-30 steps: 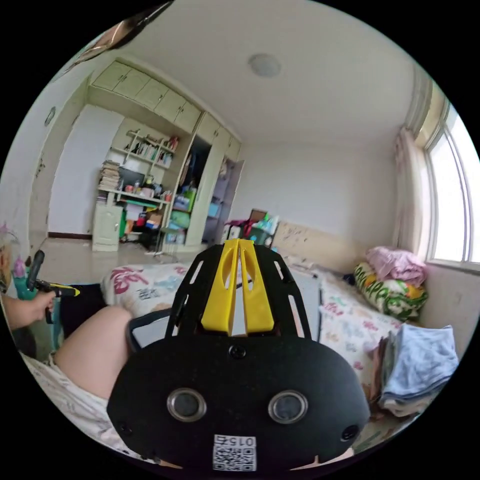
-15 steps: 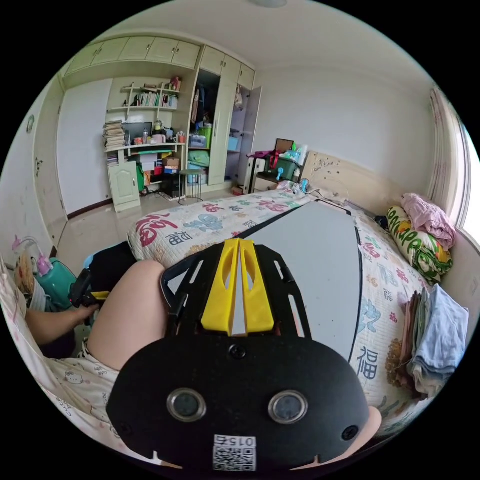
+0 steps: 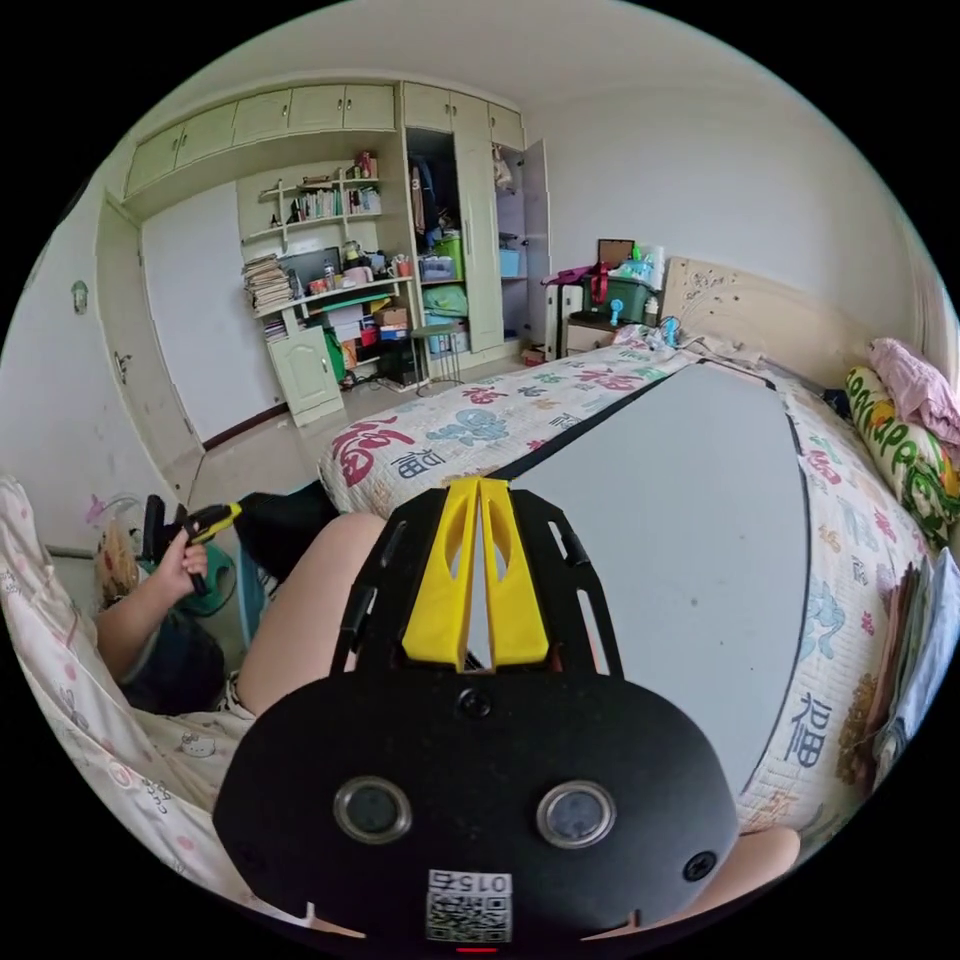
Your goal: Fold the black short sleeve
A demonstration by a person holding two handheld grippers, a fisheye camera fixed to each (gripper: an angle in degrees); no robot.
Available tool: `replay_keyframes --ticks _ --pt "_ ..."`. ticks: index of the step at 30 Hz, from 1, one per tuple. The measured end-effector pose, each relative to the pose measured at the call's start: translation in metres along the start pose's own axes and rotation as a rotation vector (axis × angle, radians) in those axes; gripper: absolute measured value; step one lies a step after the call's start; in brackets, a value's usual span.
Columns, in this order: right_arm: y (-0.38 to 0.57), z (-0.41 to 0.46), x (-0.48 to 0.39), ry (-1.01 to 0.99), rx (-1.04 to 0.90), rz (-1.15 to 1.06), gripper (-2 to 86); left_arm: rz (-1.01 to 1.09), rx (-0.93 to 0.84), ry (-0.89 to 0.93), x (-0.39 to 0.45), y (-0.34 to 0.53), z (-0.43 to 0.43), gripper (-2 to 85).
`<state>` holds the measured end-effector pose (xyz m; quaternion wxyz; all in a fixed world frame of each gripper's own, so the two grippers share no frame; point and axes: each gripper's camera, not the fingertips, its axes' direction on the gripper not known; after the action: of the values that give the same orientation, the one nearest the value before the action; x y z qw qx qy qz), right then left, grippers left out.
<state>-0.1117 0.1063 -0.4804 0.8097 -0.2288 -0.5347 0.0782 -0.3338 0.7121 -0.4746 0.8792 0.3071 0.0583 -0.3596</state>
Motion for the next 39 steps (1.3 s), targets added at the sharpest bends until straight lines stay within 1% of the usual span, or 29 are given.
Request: replay_keyframes --ticks 2,3,5,6,8,9,11,12,14,16,17,18,19,21,22,23,24,26,28,30,32,33,35,37,38,39 --pt "0.0 0.01 0.004 -0.149 -0.031 0.026 -0.2 0.067 0.064 0.121 0.035 -0.025 -0.008 -0.2" --pt "0.0 0.013 0.005 -0.188 -0.038 0.031 0.0 0.076 0.081 0.149 0.044 -0.031 -0.01 -0.2" --pt "-0.002 0.022 0.001 -0.329 -0.057 0.028 1.4 0.114 0.139 0.255 0.074 -0.047 -0.01 -0.2" --pt "-0.003 0.024 -0.002 -0.36 -0.056 0.012 1.9 0.123 0.148 0.283 0.081 -0.051 -0.009 -0.2" --pt "-0.018 0.027 -0.017 -0.453 -0.071 -0.08 7.6 0.164 0.156 0.391 0.114 -0.064 0.001 -0.2" --pt "-0.024 0.026 -0.022 -0.475 -0.072 -0.106 9.2 0.181 0.155 0.409 0.124 -0.068 0.004 -0.2" --pt "-0.051 0.009 -0.043 -0.564 -0.013 -0.241 13.4 0.247 0.147 0.477 0.169 -0.08 0.019 -0.1" --pt "-0.058 0.003 -0.049 -0.574 0.007 -0.282 14.3 0.261 0.145 0.501 0.18 -0.084 0.023 -0.1" --pt "-0.081 -0.017 -0.076 -0.521 0.047 -0.444 17.5 0.321 0.123 0.613 0.228 -0.099 0.043 -0.1" --pt "-0.1 -0.025 -0.085 -0.472 0.034 -0.459 20.0 0.379 0.079 0.687 0.269 -0.111 0.06 -0.1" --pt "-0.112 -0.031 -0.08 -0.488 0.037 -0.443 20.6 0.424 0.047 0.728 0.299 -0.118 0.072 -0.1" --pt "-0.117 -0.036 -0.075 -0.506 0.053 -0.427 20.3 0.445 0.032 0.75 0.313 -0.121 0.078 -0.1" --pt "-0.125 -0.049 -0.061 -0.537 0.1 -0.393 17.8 0.479 0.002 0.798 0.341 -0.127 0.092 0.0" --pt "-0.133 -0.073 -0.039 -0.584 0.167 -0.397 10.8 0.504 -0.036 0.868 0.378 -0.135 0.114 0.0" --pt "-0.136 -0.089 -0.024 -0.594 0.194 -0.383 5.6 0.518 -0.061 0.902 0.402 -0.139 0.131 0.1" --pt "-0.139 -0.106 -0.01 -0.559 0.216 -0.354 4.3 0.536 -0.094 0.932 0.428 -0.142 0.15 0.3" --pt "-0.14 -0.115 -0.003 -0.532 0.23 -0.341 3.7 0.548 -0.106 0.941 0.443 -0.142 0.159 0.4" --pt "-0.144 -0.151 0.022 -0.401 0.306 -0.262 2.6 0.592 -0.138 0.953 0.501 -0.14 0.2 1.0" --pt "-0.148 -0.177 0.043 -0.311 0.365 -0.183 2.1 0.561 -0.176 0.959 0.538 -0.135 0.235 1.9" --pt "-0.148 -0.198 0.063 -0.226 0.437 -0.115 2.0 0.542 -0.202 0.966 0.566 -0.121 0.259 3.6" --pt "-0.143 -0.22 0.084 -0.074 0.521 -0.036 1.9 0.569 -0.245 0.931 0.59 -0.085 0.275 7.4" --pt "-0.141 -0.224 0.09 -0.046 0.532 -0.018 1.9 0.59 -0.258 0.895 0.595 -0.072 0.277 7.9" --pt "-0.133 -0.231 0.11 0.122 0.52 0.035 2.1 0.687 -0.316 0.641 0.603 -0.013 0.289 8.8" --pt "-0.126 -0.232 0.127 0.209 0.491 0.084 2.3 0.709 -0.363 0.468 0.598 0.035 0.306 9.5" --pt "-0.121 -0.232 0.14 0.228 0.469 0.123 2.4 0.704 -0.415 0.406 0.594 0.066 0.319 10.2" --pt "-0.118 -0.233 0.147 0.23 0.46 0.145 2.5 0.7 -0.448 0.385 0.592 0.082 0.326 10.5"
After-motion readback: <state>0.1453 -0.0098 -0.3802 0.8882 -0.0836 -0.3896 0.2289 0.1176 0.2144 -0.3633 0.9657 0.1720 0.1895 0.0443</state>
